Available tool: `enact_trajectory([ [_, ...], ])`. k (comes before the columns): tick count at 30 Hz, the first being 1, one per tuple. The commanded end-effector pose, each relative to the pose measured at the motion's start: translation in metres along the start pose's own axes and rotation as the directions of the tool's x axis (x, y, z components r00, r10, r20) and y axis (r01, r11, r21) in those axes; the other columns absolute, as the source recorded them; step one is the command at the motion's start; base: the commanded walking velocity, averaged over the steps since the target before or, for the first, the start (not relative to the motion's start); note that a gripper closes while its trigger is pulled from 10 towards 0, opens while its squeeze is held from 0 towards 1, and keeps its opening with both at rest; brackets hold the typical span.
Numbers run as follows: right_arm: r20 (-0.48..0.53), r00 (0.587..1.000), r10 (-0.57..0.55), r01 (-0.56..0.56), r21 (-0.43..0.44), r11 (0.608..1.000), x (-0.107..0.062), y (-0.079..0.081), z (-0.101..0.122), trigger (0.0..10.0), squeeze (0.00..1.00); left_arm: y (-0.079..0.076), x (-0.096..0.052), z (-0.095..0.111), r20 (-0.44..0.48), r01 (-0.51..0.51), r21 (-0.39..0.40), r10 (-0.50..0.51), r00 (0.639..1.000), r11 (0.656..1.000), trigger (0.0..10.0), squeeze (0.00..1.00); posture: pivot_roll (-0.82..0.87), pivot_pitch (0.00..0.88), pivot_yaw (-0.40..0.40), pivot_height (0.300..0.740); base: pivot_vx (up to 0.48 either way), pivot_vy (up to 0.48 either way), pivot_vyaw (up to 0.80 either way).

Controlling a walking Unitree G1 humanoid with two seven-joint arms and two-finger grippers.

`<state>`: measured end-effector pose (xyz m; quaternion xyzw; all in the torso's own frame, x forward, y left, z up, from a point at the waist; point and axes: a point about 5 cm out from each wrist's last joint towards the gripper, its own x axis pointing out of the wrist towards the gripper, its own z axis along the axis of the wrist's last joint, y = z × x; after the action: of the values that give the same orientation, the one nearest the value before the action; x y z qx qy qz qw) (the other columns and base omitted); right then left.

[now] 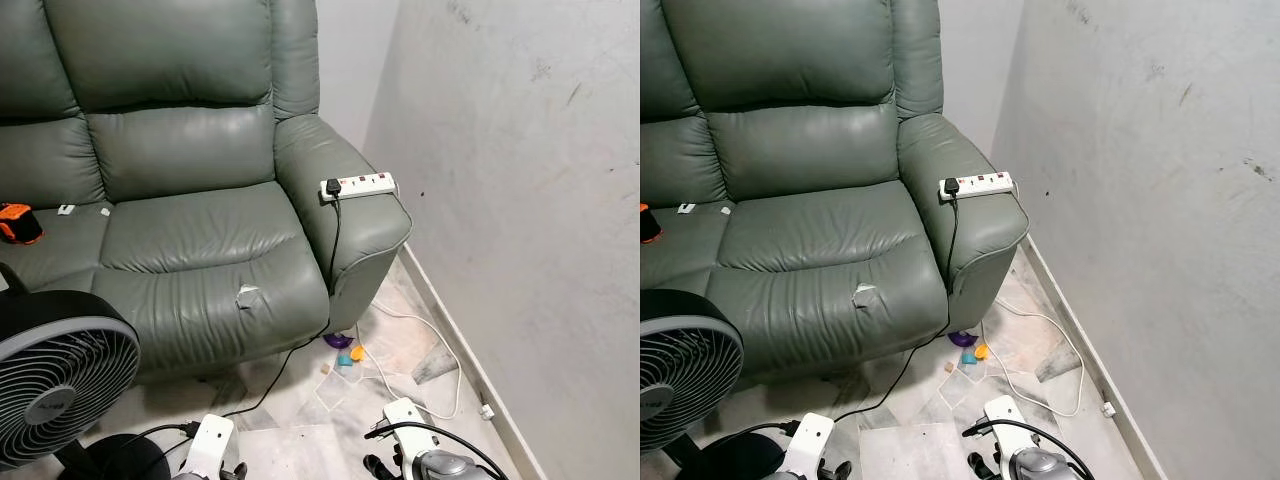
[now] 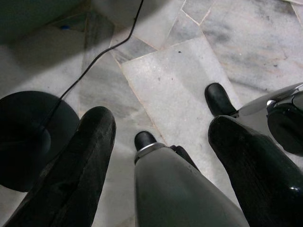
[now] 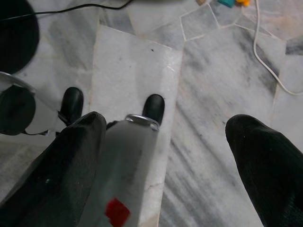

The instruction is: Hang keys on a hook

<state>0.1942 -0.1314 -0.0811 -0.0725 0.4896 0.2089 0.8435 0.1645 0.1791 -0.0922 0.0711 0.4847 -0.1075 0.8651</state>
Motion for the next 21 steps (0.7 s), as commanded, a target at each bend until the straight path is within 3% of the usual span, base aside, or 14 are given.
enact_trajectory([
  [1, 0.004, 1.000, -0.019, 0.019, -0.017, 1.000, -0.001, -0.006, 0.001, 10.0, 0.00, -0.002, 0.000, -0.004, -0.014, 0.008, 0.010, -0.008, 1.000, 1.000, 10.0, 0.00, 0.07, 0.068, -0.077, 0.740, 0.000, 0.000, -0.77],
  [12, 0.001, 1.000, -0.017, 0.018, -0.054, 0.998, -0.003, -0.009, 0.001, 10.0, 0.00, -0.002, -0.002, -0.011, -0.034, 0.033, 0.019, -0.033, 0.999, 0.999, 10.0, 0.00, 0.06, 0.071, -0.079, 0.740, 0.000, 0.000, -0.07],
  [15, 0.010, 1.000, -0.020, 0.021, -0.061, 0.998, -0.002, -0.010, 0.012, 10.0, 0.00, -0.002, -0.002, -0.011, -0.034, 0.035, 0.016, -0.034, 0.999, 0.999, 10.0, 0.00, 0.06, 0.071, -0.079, 0.740, 0.251, 0.000, 0.00],
  [21, 0.006, 1.000, -0.016, 0.017, -0.078, 0.997, -0.001, -0.007, 0.009, 10.0, 0.00, -0.004, -0.002, -0.011, -0.031, 0.041, 0.017, -0.040, 0.999, 0.999, 10.0, 0.00, 0.06, 0.073, -0.079, 0.740, 0.271, 0.000, 0.00],
])
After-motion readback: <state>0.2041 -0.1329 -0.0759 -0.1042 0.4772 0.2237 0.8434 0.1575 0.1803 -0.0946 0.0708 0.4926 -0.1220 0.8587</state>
